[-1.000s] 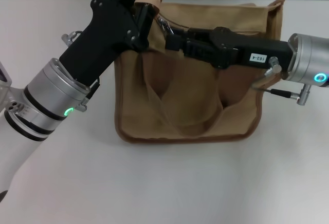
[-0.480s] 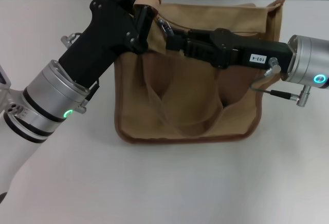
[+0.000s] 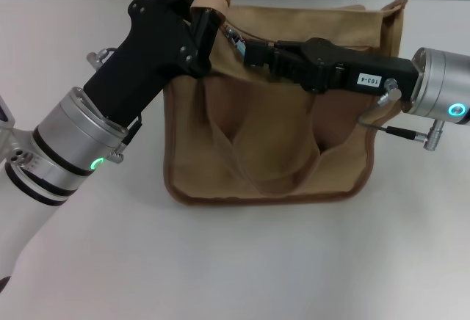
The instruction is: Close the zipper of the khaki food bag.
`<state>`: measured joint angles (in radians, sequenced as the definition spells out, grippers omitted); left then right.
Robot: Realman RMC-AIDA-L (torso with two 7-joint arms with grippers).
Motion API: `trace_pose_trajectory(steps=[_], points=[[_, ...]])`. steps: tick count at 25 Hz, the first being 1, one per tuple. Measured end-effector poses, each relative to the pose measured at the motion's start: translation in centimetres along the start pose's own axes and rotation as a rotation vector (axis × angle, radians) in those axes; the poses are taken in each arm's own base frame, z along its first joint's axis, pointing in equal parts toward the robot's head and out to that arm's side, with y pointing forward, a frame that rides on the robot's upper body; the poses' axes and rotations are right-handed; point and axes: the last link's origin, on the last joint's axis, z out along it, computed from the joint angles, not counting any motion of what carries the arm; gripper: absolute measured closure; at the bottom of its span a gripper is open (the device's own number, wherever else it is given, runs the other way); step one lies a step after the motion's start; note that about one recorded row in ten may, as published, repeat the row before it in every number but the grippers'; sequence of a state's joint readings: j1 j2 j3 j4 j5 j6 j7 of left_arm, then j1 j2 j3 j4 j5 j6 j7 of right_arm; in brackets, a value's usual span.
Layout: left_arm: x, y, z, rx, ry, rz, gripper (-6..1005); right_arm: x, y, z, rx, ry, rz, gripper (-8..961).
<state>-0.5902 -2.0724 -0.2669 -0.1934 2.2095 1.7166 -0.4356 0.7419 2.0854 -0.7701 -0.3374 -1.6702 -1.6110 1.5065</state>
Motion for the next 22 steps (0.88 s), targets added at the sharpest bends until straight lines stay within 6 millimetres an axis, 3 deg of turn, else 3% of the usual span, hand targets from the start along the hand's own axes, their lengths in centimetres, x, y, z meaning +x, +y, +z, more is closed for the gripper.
trace_pose_trajectory(steps=[7,22], points=[[0.0,0.0,-0.2,0.008,0.000,0.000,929,0.1,0.1,0.1,-0.004,0.009,-0.006,950],[0.2,-0.6,-0.7,0.045,0.004,0.012,925,0.7,-0.2,-1.8,0.043,-0.009,0.023,945]])
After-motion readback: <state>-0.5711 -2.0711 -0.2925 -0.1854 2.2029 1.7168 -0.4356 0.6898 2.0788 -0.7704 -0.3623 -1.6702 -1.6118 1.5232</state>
